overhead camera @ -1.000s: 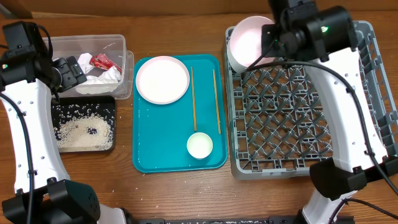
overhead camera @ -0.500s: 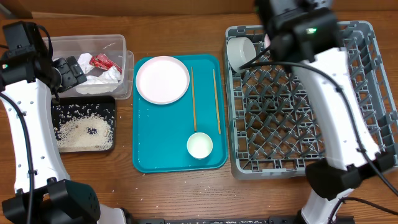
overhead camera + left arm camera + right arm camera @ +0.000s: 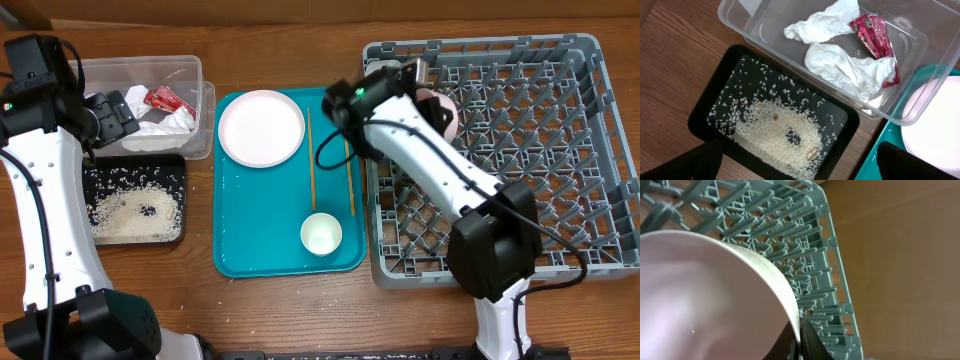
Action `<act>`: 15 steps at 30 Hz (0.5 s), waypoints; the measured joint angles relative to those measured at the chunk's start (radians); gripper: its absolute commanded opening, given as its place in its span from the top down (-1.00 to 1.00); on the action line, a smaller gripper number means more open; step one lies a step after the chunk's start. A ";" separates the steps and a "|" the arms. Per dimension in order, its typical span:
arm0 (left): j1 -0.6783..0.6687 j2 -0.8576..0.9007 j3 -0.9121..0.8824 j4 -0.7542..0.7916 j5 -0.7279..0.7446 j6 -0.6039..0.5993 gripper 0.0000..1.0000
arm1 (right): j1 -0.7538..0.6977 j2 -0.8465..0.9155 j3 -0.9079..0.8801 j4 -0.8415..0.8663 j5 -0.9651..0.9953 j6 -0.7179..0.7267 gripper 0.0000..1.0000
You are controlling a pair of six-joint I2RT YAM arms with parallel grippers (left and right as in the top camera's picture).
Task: Sort waste into correct bins and load items into the dishwasher
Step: 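Lift the pink bowl and set it into the rack beside the grey bowl, then release the pink bowl and withdraw the right gripper toward the tray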
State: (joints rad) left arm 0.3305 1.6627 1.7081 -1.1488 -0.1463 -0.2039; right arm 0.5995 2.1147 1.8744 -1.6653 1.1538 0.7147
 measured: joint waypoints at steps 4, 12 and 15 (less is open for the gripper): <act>0.000 0.000 0.000 0.000 0.000 0.000 -1.00 | 0.000 -0.001 -0.075 0.060 0.037 0.007 0.92; 0.000 0.000 0.000 0.000 0.000 0.000 -1.00 | 0.006 -0.003 -0.132 0.137 0.175 0.013 0.92; 0.000 0.000 0.000 0.000 0.000 0.000 -1.00 | 0.000 -0.002 -0.139 0.130 0.242 0.011 0.92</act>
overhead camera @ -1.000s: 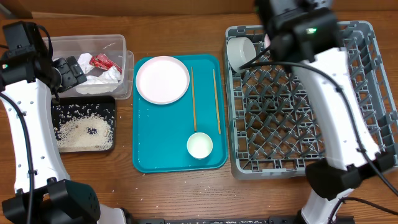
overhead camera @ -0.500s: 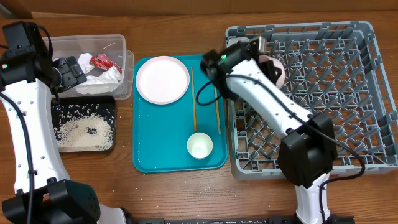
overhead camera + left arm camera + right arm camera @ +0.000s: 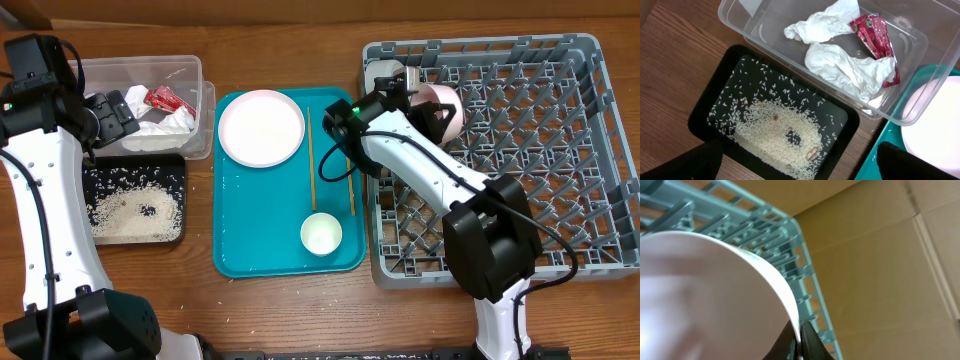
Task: Sort waste into correct bins and load items into the dishwasher
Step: 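Release the pink bowl and withdraw the right gripper toward the tray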
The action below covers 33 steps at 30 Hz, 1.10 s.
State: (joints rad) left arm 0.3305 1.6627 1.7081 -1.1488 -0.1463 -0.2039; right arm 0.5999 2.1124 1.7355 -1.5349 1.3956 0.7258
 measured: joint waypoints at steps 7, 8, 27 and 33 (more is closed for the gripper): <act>0.000 0.000 0.000 0.000 0.000 0.000 -1.00 | 0.023 0.000 -0.003 0.016 0.075 -0.001 0.92; 0.000 0.000 0.000 0.000 0.000 0.000 -1.00 | 0.032 0.000 -0.003 0.020 0.075 -0.002 0.92; -0.002 0.000 0.000 0.000 0.000 0.000 -1.00 | 0.111 0.000 -0.096 0.077 0.045 -0.041 0.41; -0.002 0.000 0.000 0.000 0.000 0.000 -1.00 | 0.268 0.000 -0.100 0.023 -0.001 -0.048 -1.00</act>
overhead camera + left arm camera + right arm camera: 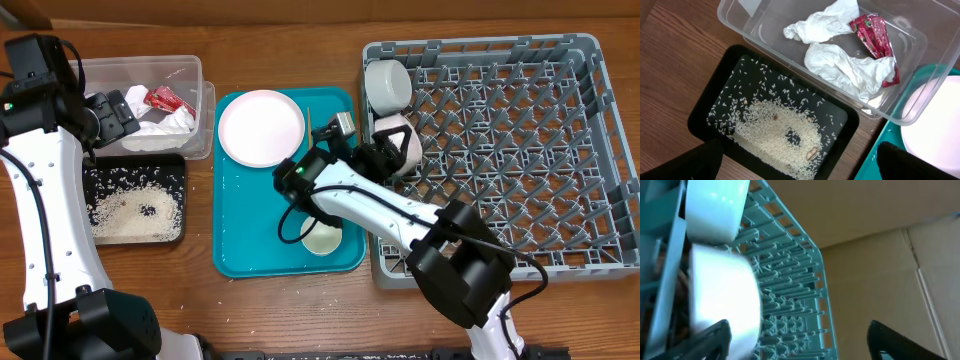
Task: Sort waste into correct bins and load items into the dishwasher
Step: 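Release the pink bowl and withdraw the right gripper toward the tray, then grasp the small white cup with the left gripper and lift it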
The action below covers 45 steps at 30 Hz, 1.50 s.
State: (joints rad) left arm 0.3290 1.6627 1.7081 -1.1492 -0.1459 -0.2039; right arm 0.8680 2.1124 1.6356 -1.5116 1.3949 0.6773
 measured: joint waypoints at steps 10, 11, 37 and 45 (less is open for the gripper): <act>0.000 0.000 0.000 -0.002 0.002 0.000 -1.00 | -0.276 -0.264 0.238 0.379 -0.409 -0.142 -1.00; 0.000 0.000 0.000 0.000 0.003 0.000 -1.00 | -0.313 -0.292 0.244 0.412 -0.497 -0.187 -1.00; -0.904 0.174 -0.406 0.035 0.254 -0.058 0.92 | -0.904 -0.421 0.246 0.288 -1.453 -0.383 -0.99; -0.552 0.168 -0.111 -0.111 0.822 0.216 0.92 | -0.829 -0.428 0.204 0.391 -1.952 -0.470 -0.99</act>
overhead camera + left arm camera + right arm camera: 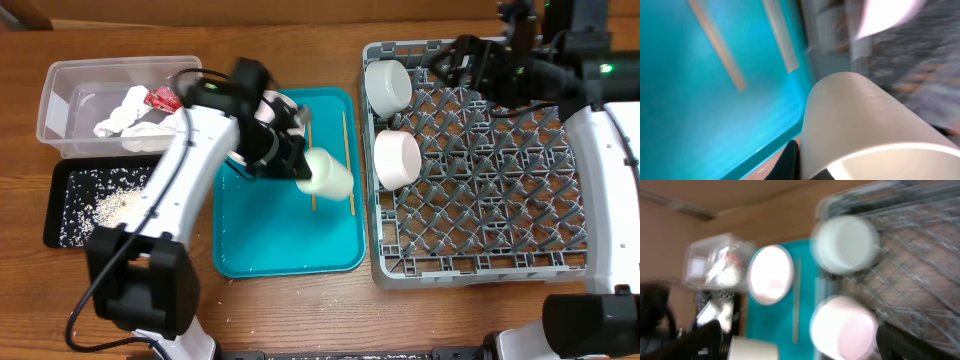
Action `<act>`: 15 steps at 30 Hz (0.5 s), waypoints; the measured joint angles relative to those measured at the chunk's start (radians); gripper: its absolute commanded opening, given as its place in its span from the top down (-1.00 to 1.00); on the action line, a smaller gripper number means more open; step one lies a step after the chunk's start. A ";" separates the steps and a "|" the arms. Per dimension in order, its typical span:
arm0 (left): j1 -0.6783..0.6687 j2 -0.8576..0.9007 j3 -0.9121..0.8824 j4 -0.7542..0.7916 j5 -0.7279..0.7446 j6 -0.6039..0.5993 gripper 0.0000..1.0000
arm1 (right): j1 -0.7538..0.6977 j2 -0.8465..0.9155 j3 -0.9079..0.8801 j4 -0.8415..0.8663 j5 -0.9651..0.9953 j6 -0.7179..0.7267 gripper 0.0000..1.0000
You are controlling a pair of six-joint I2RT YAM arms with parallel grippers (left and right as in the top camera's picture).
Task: Sort waste into correct bins and load items into the dishwasher
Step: 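Grasp the small white cup with the left gripper and lift it, then hand the white cup from the left gripper to the right gripper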
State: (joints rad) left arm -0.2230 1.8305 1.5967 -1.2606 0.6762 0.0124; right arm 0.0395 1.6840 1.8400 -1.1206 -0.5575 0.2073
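Observation:
My left gripper (303, 165) is shut on a small pale cup (328, 172), held tilted above the teal tray (285, 245). The left wrist view shows the cup (860, 125) close up with one dark finger (791, 159) against its wall. In the grey rack (500, 200) stand a white bowl (388, 85) and a pink bowl (397, 158). My right gripper (470, 62) hangs open over the rack's far side with nothing in it. Two chopsticks (346, 160) lie on the tray. My left arm mostly hides the white plate (771, 274) in the overhead view.
A clear bin (110, 120) with crumpled paper and a red wrapper stands at the far left. In front of it is a black tray (100, 200) of rice. The right wrist view is blurred.
My left gripper was open over the bins; now it is shut on the cup, above the tray. My right gripper has moved from the rack's left edge to its far side. Both bins lie further left.
My right gripper held the pink bowl over the rack's near-left corner while my left hung open above the bins. Then the pink bowl stood in the rack beside the white one, released. Now the cup is off the tray in my left gripper.

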 measured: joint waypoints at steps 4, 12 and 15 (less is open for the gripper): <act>0.213 0.000 0.016 -0.026 0.510 0.104 0.92 | 0.184 -0.002 -0.183 0.328 -0.322 -0.040 -0.95; 0.243 0.000 0.016 -0.052 0.792 0.119 0.92 | 0.256 0.003 -0.278 0.556 -0.635 -0.082 -0.63; 0.243 0.000 0.016 -0.053 0.802 0.119 0.92 | 0.298 0.019 -0.279 0.585 -0.642 -0.092 -0.36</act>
State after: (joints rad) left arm 0.0196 1.8301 1.6131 -1.3140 1.4780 0.1318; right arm 0.3378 1.7031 1.5612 -0.5354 -1.1992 0.1154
